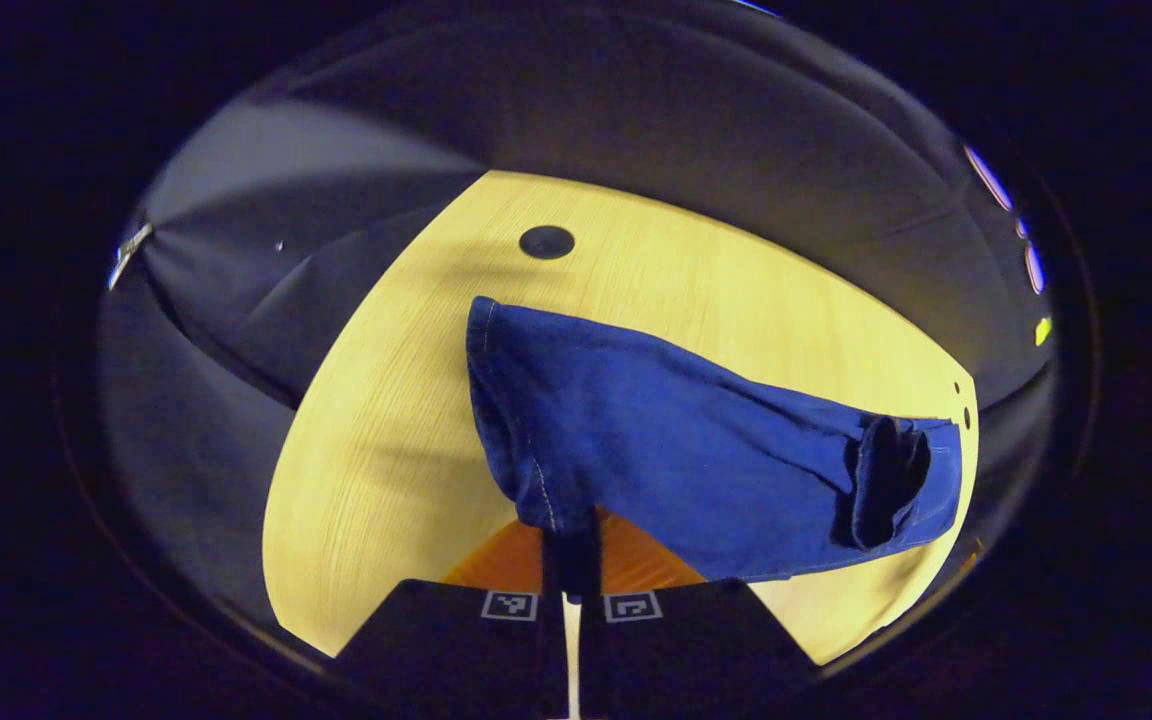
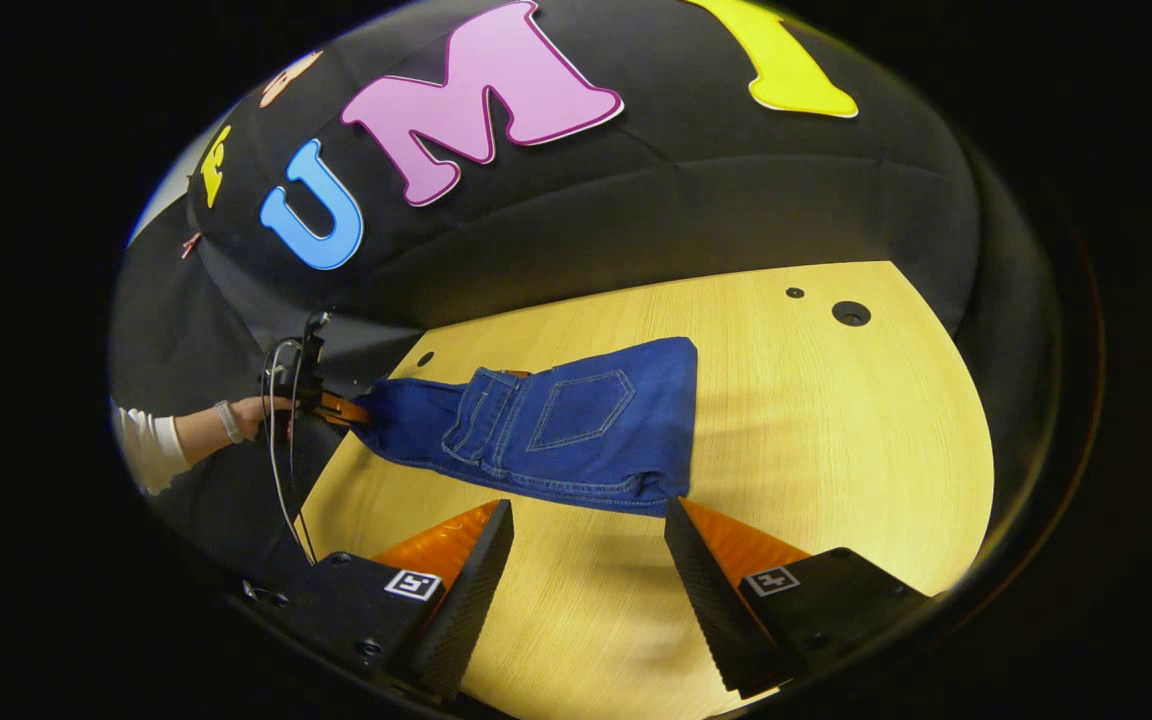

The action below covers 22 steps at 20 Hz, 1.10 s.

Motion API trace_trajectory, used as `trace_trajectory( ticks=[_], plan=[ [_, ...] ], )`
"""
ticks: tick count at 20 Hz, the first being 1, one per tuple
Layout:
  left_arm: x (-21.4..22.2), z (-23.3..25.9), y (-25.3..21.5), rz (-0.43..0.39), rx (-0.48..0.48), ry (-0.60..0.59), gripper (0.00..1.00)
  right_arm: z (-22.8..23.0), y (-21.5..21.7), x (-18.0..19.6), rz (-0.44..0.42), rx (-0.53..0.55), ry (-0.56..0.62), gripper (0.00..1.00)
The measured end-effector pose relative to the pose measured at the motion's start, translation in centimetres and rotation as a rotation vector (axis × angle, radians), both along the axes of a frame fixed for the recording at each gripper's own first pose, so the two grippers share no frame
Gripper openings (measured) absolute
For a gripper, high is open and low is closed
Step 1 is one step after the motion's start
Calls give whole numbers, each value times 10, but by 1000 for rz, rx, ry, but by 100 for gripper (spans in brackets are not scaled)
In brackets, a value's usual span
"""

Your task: Grasp the waist and the cuffs of the jeans and fold them to make the two legs overlap; first hold the waist and fold one-third of the jeans toward the cuffs, then hold the cuffs and fold the remaining one-third in the same direction to finish folding.

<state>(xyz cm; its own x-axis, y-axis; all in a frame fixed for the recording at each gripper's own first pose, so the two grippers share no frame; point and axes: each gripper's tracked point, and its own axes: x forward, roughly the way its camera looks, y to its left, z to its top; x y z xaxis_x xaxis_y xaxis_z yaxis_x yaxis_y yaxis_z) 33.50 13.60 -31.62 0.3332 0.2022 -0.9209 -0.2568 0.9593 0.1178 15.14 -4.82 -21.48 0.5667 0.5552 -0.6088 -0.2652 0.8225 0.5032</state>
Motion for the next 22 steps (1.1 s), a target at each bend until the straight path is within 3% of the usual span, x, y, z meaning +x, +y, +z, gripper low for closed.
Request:
trace_trajectory(
  ticks=[6,8,11,14,19,22],
  plan=[
    [47,106,-98,-228,-37,-170,10,7,5,2,-22,26,-11,94],
    [59,125,-137,-285,-64,-216,13,13,13,4,-29,43,-16,94],
    [76,138,-216,-382,-116,-251,10,16,17,-1,-20,50,-21,94],
    [92,118,-291,-503,-142,-224,10,18,10,-7,-14,20,-35,94],
    [85,40,-402,-600,-237,-113,10,22,-12,-29,-51,8,-38,93],
    [77,-9,-426,-678,-162,-52,10,17,-32,-47,-94,13,-20,93]
  ],
)
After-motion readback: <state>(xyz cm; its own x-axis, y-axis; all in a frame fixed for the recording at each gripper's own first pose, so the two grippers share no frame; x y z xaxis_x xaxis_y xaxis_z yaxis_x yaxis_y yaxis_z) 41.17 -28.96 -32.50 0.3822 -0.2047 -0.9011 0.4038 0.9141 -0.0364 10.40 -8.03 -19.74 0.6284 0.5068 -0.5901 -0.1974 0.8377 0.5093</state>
